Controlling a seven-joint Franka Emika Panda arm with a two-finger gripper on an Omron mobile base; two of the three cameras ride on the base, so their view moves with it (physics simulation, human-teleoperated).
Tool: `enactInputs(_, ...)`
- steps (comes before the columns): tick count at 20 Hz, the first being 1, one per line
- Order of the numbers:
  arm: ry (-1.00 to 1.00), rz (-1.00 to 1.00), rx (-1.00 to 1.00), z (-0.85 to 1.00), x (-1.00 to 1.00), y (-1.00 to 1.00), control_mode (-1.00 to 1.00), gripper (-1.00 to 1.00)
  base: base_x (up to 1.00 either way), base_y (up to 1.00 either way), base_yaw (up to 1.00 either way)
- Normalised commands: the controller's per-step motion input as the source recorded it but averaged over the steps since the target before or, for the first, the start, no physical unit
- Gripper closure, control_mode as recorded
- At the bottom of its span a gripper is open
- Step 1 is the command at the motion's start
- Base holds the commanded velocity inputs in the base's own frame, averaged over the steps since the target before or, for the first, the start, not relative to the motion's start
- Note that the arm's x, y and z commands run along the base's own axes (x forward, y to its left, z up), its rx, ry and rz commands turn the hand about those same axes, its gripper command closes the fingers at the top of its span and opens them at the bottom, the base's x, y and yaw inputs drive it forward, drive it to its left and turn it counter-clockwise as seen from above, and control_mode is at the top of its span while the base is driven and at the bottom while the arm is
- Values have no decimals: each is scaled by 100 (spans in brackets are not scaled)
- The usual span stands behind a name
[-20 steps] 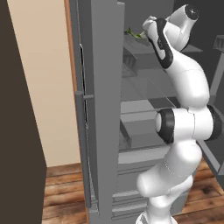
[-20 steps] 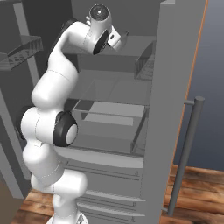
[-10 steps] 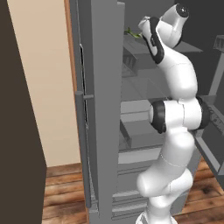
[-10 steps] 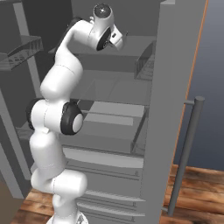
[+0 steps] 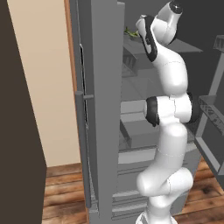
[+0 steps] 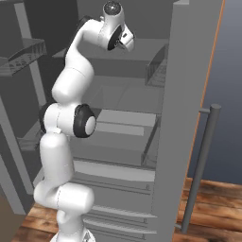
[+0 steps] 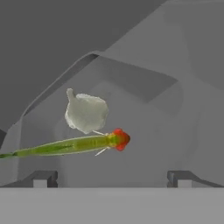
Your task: Place the tupperware containing the fish and garlic meal in the microwave. Close the microwave door and press the start button to reheat the meal.
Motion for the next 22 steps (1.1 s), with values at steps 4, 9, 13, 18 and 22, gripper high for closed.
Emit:
enactInputs(4, 5, -11, -1, -21, 9, 0, -100, -100, 0, 0, 0)
enactInputs(9, 2, -12, -2, -37, 9, 0, -100, -100, 0, 0, 0)
enactInputs(13, 0, -11, -3, -40, 11, 0, -100, -100, 0, 0, 0)
enactInputs(18, 0, -9, -3, -37, 4, 2, -100, 100, 0, 0, 0)
enactInputs(22, 0, -1, 0, -22, 0, 0, -100, 100, 0, 0, 0)
